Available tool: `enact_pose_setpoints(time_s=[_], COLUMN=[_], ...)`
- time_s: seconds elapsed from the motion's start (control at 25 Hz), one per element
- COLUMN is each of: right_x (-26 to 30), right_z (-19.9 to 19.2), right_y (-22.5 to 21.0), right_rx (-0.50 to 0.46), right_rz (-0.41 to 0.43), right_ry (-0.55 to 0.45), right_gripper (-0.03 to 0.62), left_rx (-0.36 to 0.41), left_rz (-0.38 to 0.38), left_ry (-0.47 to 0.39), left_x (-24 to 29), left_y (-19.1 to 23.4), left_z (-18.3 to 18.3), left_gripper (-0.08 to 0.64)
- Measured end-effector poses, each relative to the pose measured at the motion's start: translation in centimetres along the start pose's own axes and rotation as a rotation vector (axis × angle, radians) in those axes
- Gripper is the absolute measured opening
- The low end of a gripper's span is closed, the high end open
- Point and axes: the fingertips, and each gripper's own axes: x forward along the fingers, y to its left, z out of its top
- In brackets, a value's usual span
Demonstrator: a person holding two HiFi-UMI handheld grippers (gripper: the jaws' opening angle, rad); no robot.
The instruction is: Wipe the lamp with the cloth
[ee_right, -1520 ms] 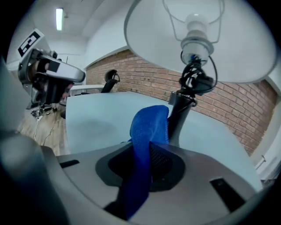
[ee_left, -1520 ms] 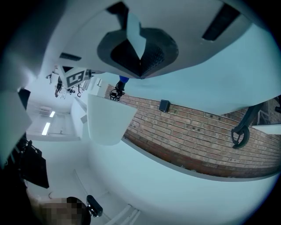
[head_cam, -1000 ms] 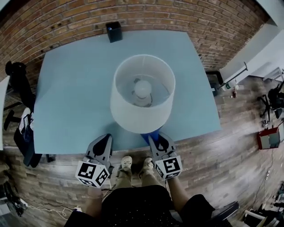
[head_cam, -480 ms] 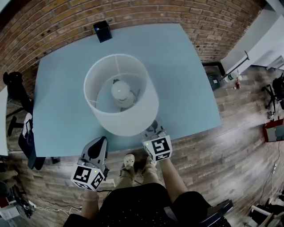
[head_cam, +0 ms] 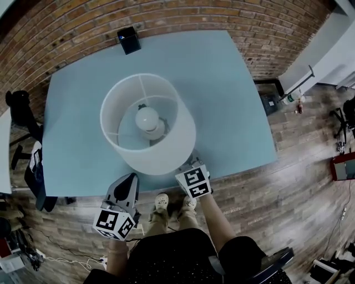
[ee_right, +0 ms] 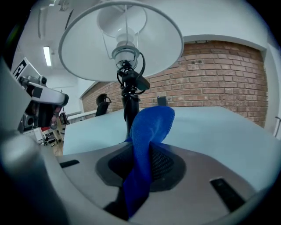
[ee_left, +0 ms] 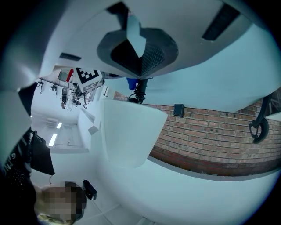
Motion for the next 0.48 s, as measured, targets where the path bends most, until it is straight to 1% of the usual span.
enact_pose_setpoints(time_s=[0.08, 0.16, 0.24, 0.36, 0.44, 0.48], right_x=[-0.4, -1.5, -3.2, -5.7, -6.4, -6.4], right_z=[-0.4, -0.5, -0.4, 0.7, 1.9, 2.6], right_y=[-0.2, -0.8, -2.1, -4.9, -7.0, -8.0], right_rx=[-0.013, 0.020, 0.123, 0.331, 0.452, 0.495], right_rz=[0.004, 0.011, 0.012, 0.027, 0.073, 0.107], right_ry=[0.029, 0.025, -0.009, -0.114, -0.186, -0.214], right_gripper=[0.080, 0.080, 0.080, 0.081, 0.080, 0.080], left_rx=[0.000, -0.001, 0.000, 0.002, -0.002, -0.007], left_rz=[0.001, 0.002, 0.002, 0.009, 0.020, 0.026], left_ry=[-0.001, -0.006, -0.009, -0.006, -0.006, -0.008], left_x=[0.2, 0.3, 0.4, 0.3, 0.4, 0.5], left_y=[-0.2, -0.4, -0.4, 0.1, 0.5, 0.5], left_z=[0.0, 0.1, 0.3, 0.3, 0.2, 0.1], left_gripper=[0.009, 0.009, 0.008, 0.009, 0.009, 0.009])
